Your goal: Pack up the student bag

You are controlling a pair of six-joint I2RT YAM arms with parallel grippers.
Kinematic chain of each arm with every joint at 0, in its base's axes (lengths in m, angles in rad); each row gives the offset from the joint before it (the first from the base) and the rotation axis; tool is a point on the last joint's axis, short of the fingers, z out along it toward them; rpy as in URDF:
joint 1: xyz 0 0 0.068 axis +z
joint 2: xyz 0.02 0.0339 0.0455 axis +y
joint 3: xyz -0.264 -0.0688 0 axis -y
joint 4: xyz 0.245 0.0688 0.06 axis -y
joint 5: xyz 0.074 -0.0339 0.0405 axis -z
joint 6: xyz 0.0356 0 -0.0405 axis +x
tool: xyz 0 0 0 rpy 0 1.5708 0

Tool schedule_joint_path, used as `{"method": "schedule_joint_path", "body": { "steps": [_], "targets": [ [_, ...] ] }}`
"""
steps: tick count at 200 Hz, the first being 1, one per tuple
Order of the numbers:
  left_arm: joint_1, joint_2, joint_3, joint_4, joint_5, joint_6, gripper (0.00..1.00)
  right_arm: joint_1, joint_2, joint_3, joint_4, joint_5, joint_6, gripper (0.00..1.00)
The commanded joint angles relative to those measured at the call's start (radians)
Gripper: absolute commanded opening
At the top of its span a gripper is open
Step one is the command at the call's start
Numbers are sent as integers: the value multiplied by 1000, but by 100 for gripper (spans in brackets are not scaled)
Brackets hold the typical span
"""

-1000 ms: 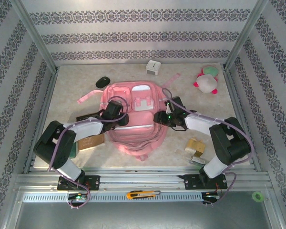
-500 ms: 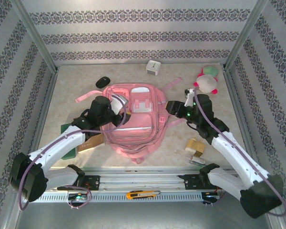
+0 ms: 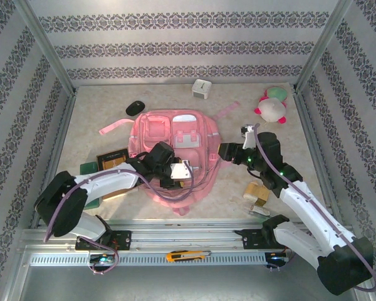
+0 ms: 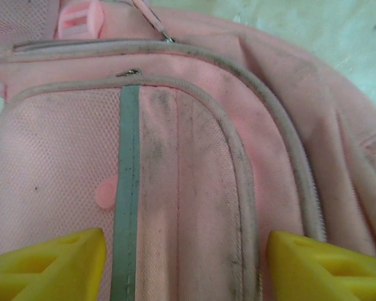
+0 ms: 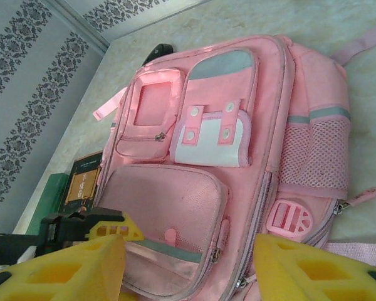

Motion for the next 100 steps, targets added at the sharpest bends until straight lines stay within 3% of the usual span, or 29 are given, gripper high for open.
{"method": "schedule_joint_path", "body": {
  "steps": [1, 55, 64, 76, 82, 100],
  "targets": [
    [-24, 44, 11, 78, -43, 46, 69, -2, -10, -17, 63, -35, 2, 56],
    [-39, 133, 16, 169, -123, 13, 69, -7, -45, -60, 79, -33, 6, 57],
    [-39, 136, 17, 172, -133, 4, 57, -12, -46, -66, 78, -31, 4, 57],
    [-39, 119, 19, 157, -132, -16, 27, -20, -50, -76, 76, -35, -2, 57],
    [-39, 101, 21, 145, -126, -26, 16, -25, -51, -80, 74, -39, -6, 57],
    [-30, 26, 20, 102, -86, -35, 0, -46, -49, -88, 73, -52, -5, 57]
  ]
}}
